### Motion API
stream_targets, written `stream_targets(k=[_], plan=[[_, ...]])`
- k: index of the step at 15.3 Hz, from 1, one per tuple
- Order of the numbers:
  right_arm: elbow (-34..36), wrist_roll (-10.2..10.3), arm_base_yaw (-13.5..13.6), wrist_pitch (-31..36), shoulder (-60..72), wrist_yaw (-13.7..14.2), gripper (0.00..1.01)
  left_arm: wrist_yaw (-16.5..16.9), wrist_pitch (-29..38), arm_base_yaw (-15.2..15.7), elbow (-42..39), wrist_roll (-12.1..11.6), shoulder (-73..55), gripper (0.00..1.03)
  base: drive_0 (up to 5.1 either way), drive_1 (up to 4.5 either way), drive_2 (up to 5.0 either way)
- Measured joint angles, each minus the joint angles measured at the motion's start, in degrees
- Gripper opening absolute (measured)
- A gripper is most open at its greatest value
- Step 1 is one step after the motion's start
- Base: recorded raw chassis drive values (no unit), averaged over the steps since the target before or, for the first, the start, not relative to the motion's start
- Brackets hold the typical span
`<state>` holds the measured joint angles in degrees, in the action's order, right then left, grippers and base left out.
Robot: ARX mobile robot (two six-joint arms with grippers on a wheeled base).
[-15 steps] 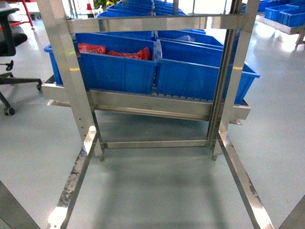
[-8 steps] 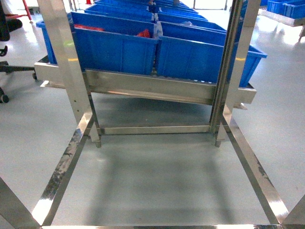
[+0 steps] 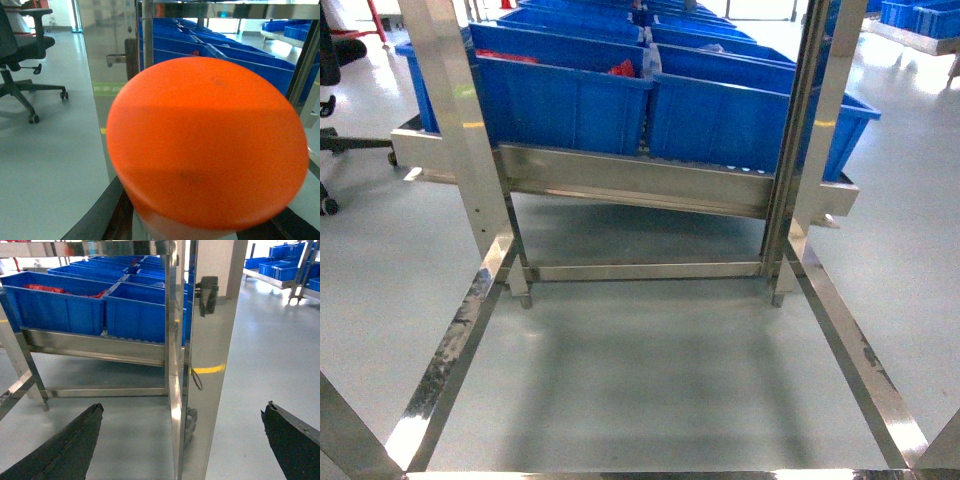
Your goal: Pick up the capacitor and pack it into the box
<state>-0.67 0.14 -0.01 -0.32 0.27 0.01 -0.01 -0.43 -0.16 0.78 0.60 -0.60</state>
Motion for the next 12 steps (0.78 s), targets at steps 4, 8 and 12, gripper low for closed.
stream_targets(k=[4, 8, 12], plan=[[0.00, 0.00, 0.00, -0.02, 0.00, 0.09, 0.98, 0.07, 0.07, 0.00, 0.00, 0.00, 0.00, 0.44, 0.0, 0.00, 0.0], [0.00, 0.00, 0.00, -0.11, 0.00, 0.04, 0.98, 0.02, 0.00, 0.00, 0.00, -0.02, 0.00, 0.44, -4.9, 2.55, 2.5], [0.00, 0.00, 0.00, -0.02, 0.00, 0.02, 0.98, 0.04, -0.02, 0.00, 0.00, -0.02, 0.00, 0.44, -4.9, 2.50, 2.5]])
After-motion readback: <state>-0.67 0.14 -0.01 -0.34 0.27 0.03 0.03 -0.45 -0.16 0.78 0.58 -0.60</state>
